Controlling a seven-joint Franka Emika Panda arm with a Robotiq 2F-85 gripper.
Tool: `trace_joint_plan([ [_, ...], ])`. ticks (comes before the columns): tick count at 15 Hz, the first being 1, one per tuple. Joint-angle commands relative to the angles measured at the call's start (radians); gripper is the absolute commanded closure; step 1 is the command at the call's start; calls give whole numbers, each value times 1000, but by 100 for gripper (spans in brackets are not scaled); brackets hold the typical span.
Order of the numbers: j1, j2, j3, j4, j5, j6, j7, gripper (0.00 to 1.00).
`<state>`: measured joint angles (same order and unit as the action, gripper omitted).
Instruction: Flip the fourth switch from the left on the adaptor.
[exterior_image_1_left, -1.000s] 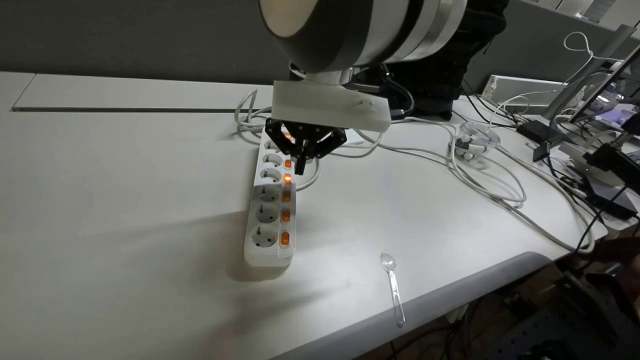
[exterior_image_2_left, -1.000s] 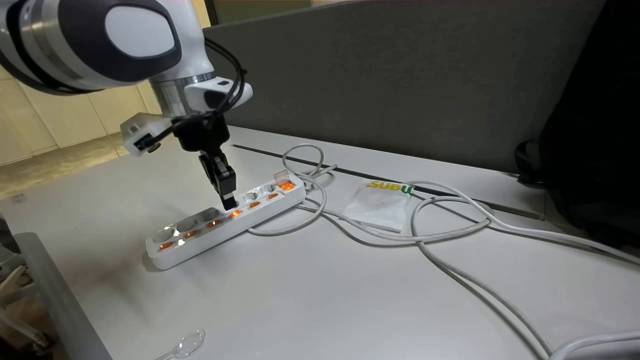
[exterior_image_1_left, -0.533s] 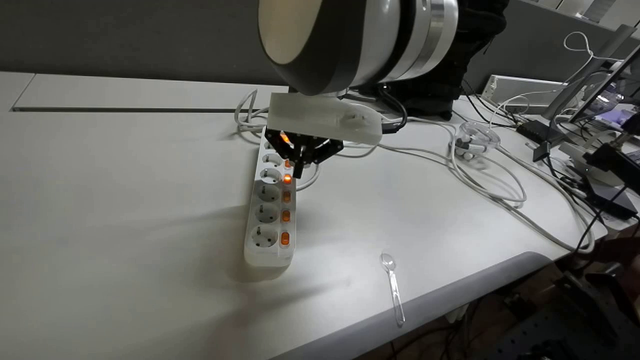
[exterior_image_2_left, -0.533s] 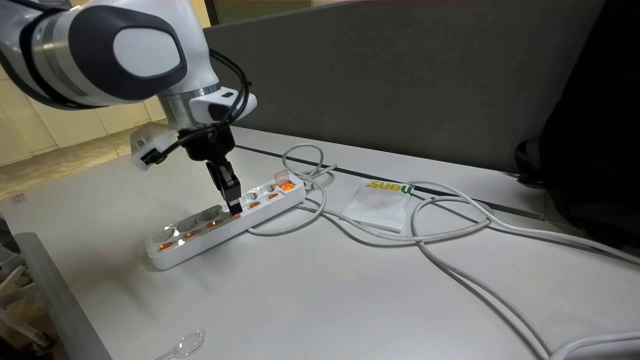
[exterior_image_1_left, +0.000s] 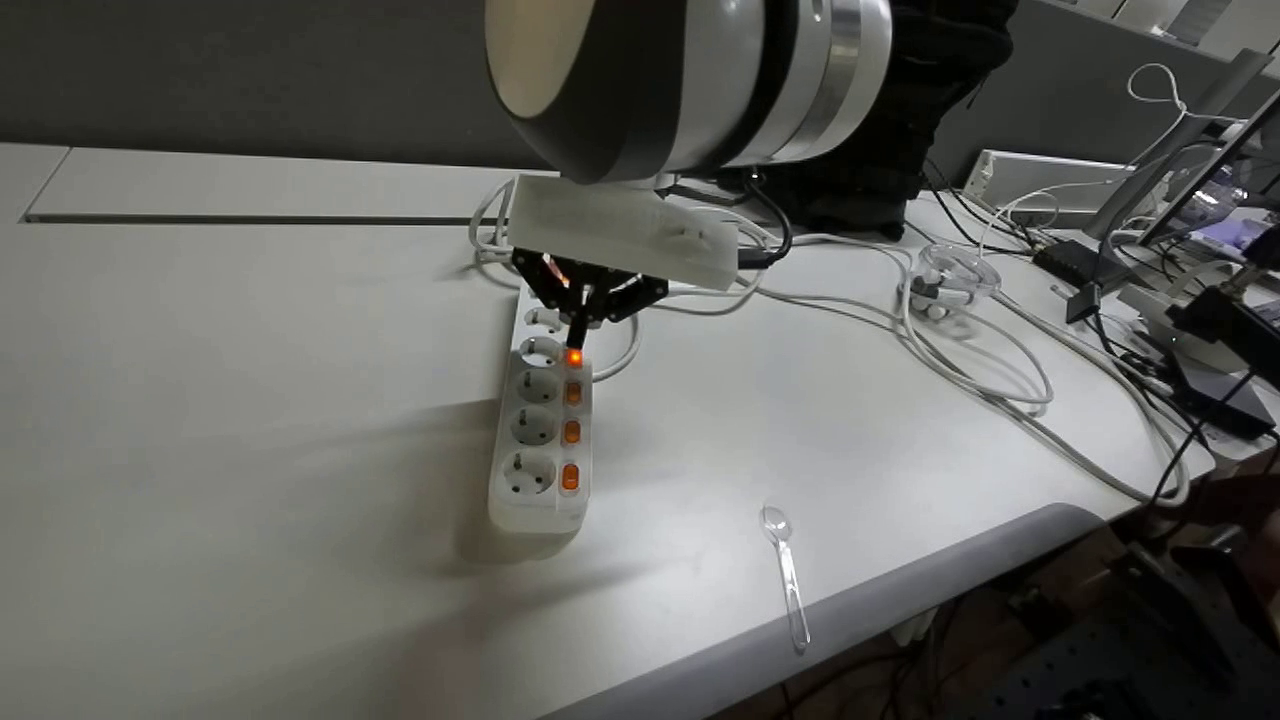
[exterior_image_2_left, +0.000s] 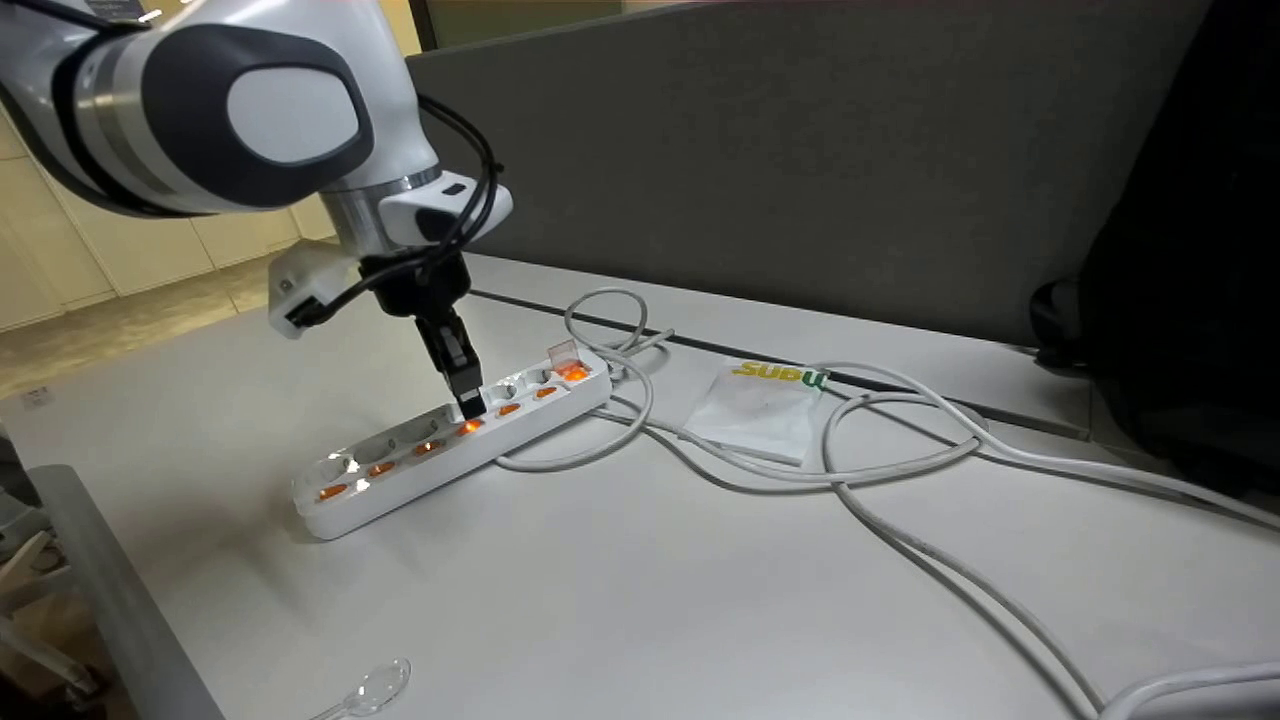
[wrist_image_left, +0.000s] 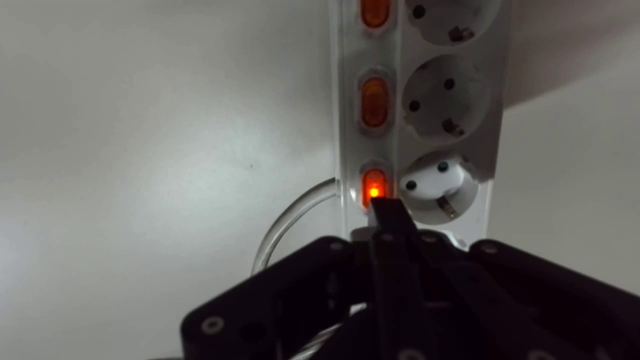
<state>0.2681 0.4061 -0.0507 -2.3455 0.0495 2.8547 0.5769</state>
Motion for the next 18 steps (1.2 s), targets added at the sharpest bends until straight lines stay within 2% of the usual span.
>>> trace_joint_plan([
  [1,18,18,-13,24,24,-1,27,100],
  [18,38,47,-42,33,38,-16,49,100],
])
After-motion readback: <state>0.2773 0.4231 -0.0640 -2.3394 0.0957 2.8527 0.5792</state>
